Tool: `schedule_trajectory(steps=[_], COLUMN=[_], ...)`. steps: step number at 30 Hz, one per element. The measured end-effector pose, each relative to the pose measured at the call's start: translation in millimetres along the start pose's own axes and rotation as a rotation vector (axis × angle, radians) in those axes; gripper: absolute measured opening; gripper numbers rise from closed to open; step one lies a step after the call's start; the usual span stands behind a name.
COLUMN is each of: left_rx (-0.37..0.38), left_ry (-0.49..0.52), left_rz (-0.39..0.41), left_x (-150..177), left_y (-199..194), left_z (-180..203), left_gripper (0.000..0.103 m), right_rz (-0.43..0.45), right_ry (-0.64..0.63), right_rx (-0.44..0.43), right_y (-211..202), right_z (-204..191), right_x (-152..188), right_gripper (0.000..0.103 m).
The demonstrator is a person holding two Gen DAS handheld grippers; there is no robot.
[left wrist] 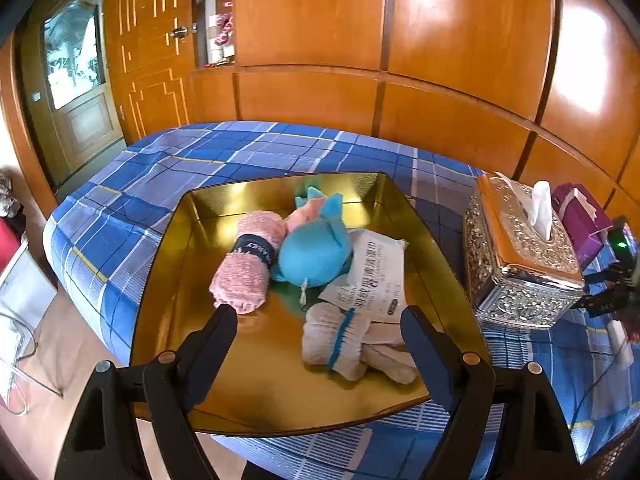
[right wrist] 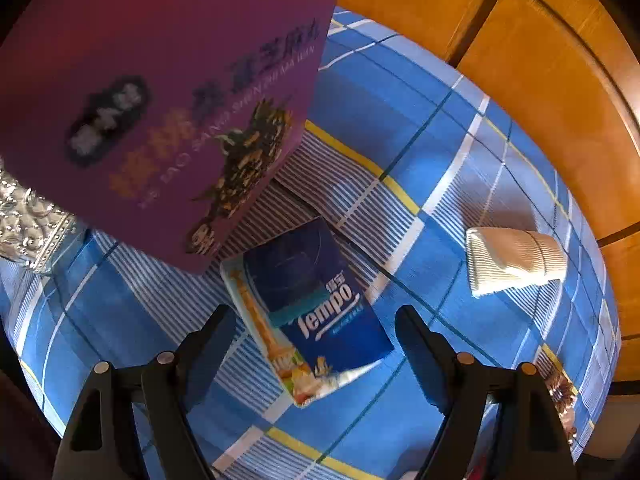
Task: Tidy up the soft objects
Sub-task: 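Grasp the blue Tempo tissue pack on the bed with the right gripper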
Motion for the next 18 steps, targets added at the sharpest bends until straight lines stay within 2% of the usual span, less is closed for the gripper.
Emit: schedule_trajectory(steps=[1, 3, 6, 8, 11, 14, 18], left_rx=[0.003, 0.012, 0.033, 0.056, 0.105, 0.177, 0.284], left_ry=[0.004, 0.013, 0.036, 0.06, 0.105, 0.159, 0.27], left_rz=[0.0, 0.004, 0.023, 0.043, 0.073, 0.105, 0.131], left_x=[0, -2, -9, -15, -25, -37, -45], left_y=[-1, -2, -7, -13, -25, -38, -57], left_z=[2, 7, 18, 29, 52, 87, 148], left_gripper=[0.084, 0.084, 0.084, 0.084, 0.084, 0.084, 0.085], right_rz=[0.018, 0.041, 0.053, 0.073, 0.143, 0.244, 0.359], right_ry=[0.022, 0.058, 0.116, 0.204, 0.384, 0.569, 0.809], right_rx=[-0.021, -0.009, 0.019, 0.047, 0.085, 0.162, 0.266], right_y=[-2, -7, -14, -23, -43, -74, -105], right_z=[1, 6, 13, 27, 57, 93, 136], right_x=[-1, 3, 19, 37, 67, 96, 123], right_gripper=[0.069, 0.063, 0.062, 0.062, 0.062, 0.062, 0.062])
Point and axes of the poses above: each gripper's, at about its wrist camera, not at the fingertips, and y roughly the way its jaws point, z to its right, x to its underside, the point moved 8 cm from there along y, roughly the way its jaws point, and after that the axes turned 11 degrees about -y, right-handed, at the moved point
